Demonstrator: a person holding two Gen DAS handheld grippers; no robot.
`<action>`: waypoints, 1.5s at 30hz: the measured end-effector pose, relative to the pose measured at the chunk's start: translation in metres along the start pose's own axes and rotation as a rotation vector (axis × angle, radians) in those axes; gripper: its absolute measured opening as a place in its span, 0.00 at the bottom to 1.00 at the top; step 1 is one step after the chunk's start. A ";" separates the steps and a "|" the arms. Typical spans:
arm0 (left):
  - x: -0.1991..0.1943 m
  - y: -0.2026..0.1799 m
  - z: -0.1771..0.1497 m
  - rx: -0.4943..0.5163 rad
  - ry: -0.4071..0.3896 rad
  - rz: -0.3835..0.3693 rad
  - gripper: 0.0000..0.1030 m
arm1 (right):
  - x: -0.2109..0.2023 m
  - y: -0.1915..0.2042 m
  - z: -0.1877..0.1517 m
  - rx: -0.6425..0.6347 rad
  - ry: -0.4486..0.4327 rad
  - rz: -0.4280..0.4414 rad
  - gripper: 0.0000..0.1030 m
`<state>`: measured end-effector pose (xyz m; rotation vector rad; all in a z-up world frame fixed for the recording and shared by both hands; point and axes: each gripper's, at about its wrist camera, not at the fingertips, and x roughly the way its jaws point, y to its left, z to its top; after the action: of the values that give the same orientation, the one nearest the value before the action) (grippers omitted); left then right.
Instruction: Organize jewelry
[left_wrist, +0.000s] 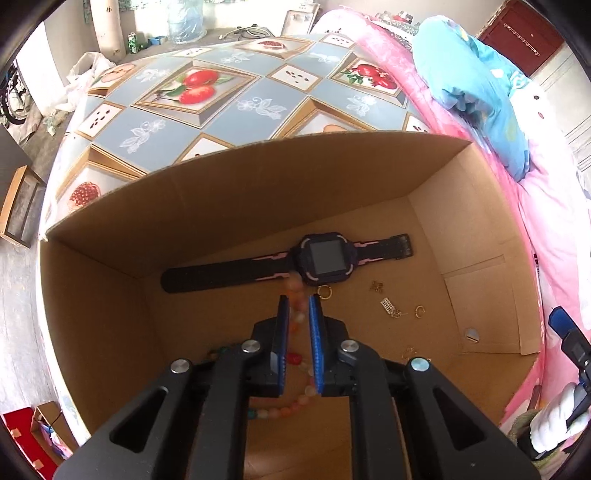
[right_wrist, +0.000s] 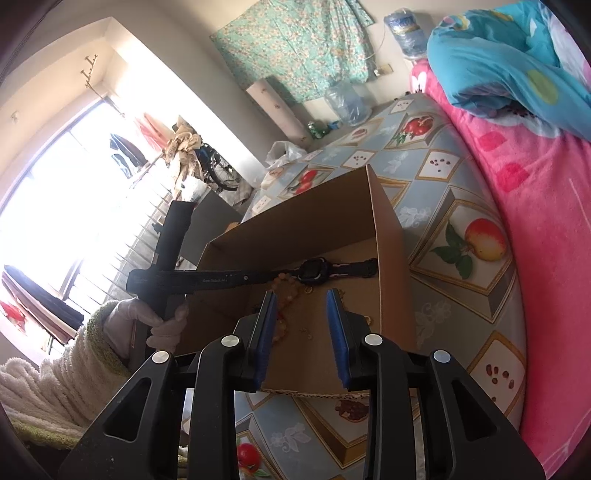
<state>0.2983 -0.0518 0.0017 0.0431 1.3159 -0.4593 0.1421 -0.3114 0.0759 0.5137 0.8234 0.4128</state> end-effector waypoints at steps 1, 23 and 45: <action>-0.001 0.002 -0.001 -0.006 -0.007 -0.006 0.15 | 0.000 0.000 0.000 0.001 0.000 -0.001 0.28; 0.052 -0.019 -0.018 0.270 0.437 0.081 0.37 | -0.003 -0.002 0.004 0.002 -0.024 -0.020 0.31; 0.001 -0.068 -0.004 0.561 0.036 0.159 0.45 | -0.002 -0.013 0.005 0.032 -0.028 -0.018 0.31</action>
<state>0.2709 -0.1133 0.0148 0.6199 1.1733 -0.6806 0.1466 -0.3241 0.0729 0.5399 0.8084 0.3760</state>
